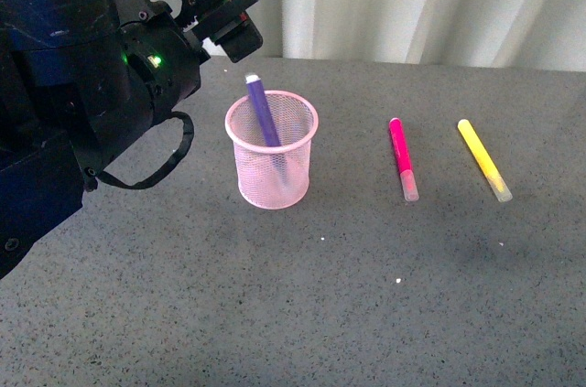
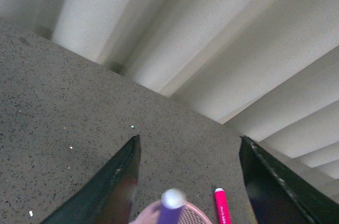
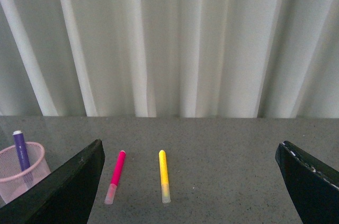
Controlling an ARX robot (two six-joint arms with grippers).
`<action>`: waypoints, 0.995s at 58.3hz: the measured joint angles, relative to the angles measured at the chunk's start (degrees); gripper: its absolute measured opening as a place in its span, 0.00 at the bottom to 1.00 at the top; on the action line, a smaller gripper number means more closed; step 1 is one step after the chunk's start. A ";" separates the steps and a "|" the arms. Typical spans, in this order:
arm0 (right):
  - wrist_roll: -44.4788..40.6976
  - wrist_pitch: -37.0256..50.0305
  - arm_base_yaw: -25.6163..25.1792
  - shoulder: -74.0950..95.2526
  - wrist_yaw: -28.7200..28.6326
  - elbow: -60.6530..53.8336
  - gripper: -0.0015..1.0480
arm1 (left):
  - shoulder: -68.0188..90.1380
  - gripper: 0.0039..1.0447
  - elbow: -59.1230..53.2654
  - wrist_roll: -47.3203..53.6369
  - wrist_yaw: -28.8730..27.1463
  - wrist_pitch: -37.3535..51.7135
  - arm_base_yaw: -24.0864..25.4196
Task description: Insert purple and pink pens into pink cup
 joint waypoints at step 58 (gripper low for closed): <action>0.00 0.00 0.00 0.00 0.00 0.00 0.93 | -49.75 0.94 -13.42 28.65 42.75 -58.03 35.10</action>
